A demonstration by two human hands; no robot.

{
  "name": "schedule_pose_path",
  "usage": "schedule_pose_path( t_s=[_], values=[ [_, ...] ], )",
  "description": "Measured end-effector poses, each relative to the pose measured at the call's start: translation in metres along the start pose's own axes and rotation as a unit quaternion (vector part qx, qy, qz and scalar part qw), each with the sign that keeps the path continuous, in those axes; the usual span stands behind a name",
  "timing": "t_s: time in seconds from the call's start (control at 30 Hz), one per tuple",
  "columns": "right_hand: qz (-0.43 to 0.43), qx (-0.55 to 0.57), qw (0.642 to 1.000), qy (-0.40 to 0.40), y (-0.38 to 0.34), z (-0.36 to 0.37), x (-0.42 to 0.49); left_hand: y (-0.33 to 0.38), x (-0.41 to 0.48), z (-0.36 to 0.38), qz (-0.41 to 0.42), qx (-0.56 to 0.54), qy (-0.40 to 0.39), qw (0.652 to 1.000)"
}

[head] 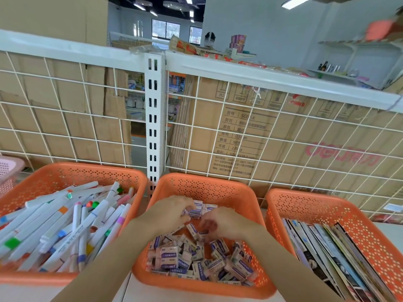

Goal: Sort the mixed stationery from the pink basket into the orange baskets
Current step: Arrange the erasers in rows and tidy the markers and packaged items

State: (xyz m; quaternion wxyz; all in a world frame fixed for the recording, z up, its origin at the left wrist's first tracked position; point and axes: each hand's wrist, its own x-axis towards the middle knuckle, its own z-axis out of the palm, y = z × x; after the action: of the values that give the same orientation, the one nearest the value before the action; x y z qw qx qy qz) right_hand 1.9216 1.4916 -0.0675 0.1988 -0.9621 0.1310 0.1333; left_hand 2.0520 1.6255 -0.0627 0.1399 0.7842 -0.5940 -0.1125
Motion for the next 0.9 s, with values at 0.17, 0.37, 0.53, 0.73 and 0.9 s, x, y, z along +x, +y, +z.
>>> schedule_pose_path(
  t_s=[0.17,0.37,0.53,0.73,0.9],
  values=[
    [0.013,-0.029,0.999,-0.005,0.003,0.004,0.004,0.003,0.010,0.009,-0.008,0.016,-0.078,0.997],
    [0.026,0.103,0.991,0.082,0.019,-0.003,0.002,0.005,0.024,0.021,-0.006,0.056,-0.143,0.988],
    [0.046,0.152,0.982,0.101,0.020,-0.003,0.000,0.014,0.030,0.025,-0.001,0.100,-0.162,0.982],
    [0.061,0.179,0.976,0.108,0.023,-0.003,0.001,0.012,0.030,0.024,0.041,0.125,-0.144,0.981],
    [0.073,0.211,0.969,0.108,0.024,-0.004,-0.002,0.007,0.026,0.012,0.053,0.043,-0.077,0.995]
  ],
)
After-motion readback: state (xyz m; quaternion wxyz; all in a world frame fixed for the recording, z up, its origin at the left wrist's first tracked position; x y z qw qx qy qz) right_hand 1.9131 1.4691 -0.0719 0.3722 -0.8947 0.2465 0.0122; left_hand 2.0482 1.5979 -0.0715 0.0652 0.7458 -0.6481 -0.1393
